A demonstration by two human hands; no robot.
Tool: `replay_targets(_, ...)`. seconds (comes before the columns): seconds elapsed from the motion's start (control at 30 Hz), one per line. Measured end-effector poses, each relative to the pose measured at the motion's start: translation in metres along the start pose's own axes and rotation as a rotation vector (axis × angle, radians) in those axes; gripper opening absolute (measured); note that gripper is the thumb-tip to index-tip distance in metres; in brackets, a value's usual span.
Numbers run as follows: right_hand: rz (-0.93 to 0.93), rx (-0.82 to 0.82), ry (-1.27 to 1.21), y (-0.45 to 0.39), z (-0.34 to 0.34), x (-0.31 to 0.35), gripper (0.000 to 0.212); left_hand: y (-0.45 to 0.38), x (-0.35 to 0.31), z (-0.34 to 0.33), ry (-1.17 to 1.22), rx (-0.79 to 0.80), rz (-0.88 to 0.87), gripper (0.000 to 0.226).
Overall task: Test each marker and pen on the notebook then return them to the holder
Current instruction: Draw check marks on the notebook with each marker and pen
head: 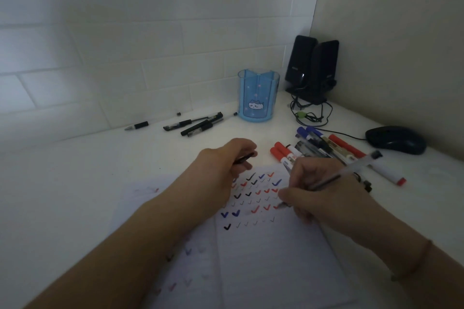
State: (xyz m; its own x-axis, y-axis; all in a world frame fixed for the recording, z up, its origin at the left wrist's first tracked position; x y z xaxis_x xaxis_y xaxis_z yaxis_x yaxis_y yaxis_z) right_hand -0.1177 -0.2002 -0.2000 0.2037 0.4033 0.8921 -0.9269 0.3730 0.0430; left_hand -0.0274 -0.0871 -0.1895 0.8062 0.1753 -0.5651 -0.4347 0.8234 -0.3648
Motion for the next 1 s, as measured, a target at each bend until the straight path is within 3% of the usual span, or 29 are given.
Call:
replay_targets(0.1, 0.034, -0.119, 0.009, -0.002, 0.006, -0.003, 0.031, 0.001, -0.005, 0.008, -0.101, -0.049, -0.072, 0.038)
replay_targets(0.27, 0.133, -0.183, 0.155, -0.002, 0.003, -0.001, 0.037, 0.002, -0.010, 0.003, -0.155, 0.020, -0.139, 0.063)
replay_targets(0.47, 0.136, -0.142, 0.158, -0.004, 0.000, -0.004, 0.032, 0.001, -0.003, 0.002, -0.126, -0.006, -0.052, 0.018)
replay_targets(0.63, 0.095, -0.155, 0.167, -0.005, 0.002, -0.006, 0.032, 0.000, -0.010, 0.004, -0.224, -0.020, -0.196, 0.016)
replay_targets(0.7, 0.081, -0.173, 0.122, -0.005, 0.005, -0.007, 0.033, 0.000, -0.010, 0.006, -0.208, -0.039, -0.161, 0.016)
replay_targets(0.83, 0.032, -0.103, -0.185, -0.001, 0.011, 0.001, 0.030, 0.002, 0.008, 0.011, 0.085, -0.131, 0.104, 0.016)
replay_targets(0.97, 0.037, -0.031, -0.424, 0.001, 0.016, 0.006, 0.006, 0.003, 0.014, 0.010, 0.392, -0.210, 0.175, 0.024)
replay_targets(1.0, 0.039, -0.029, -0.459, 0.001, 0.017, 0.006, 0.014, 0.002, 0.014, 0.010, 0.452, -0.220, 0.180, 0.025)
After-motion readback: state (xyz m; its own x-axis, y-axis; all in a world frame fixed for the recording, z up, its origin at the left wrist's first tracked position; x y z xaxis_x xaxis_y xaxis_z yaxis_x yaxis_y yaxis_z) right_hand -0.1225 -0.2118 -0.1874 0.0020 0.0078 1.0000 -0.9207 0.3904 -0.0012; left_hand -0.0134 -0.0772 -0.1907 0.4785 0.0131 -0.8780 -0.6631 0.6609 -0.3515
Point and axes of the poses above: each hand's wrist, its own y-axis away from the middle knuckle, its own z-axis out of the back of the hand, x = y × z, the point moved 9 cm from there along -y, towards the middle knuckle, and after that the axes turned 9 degrees about -z, right-handed, at the moved point
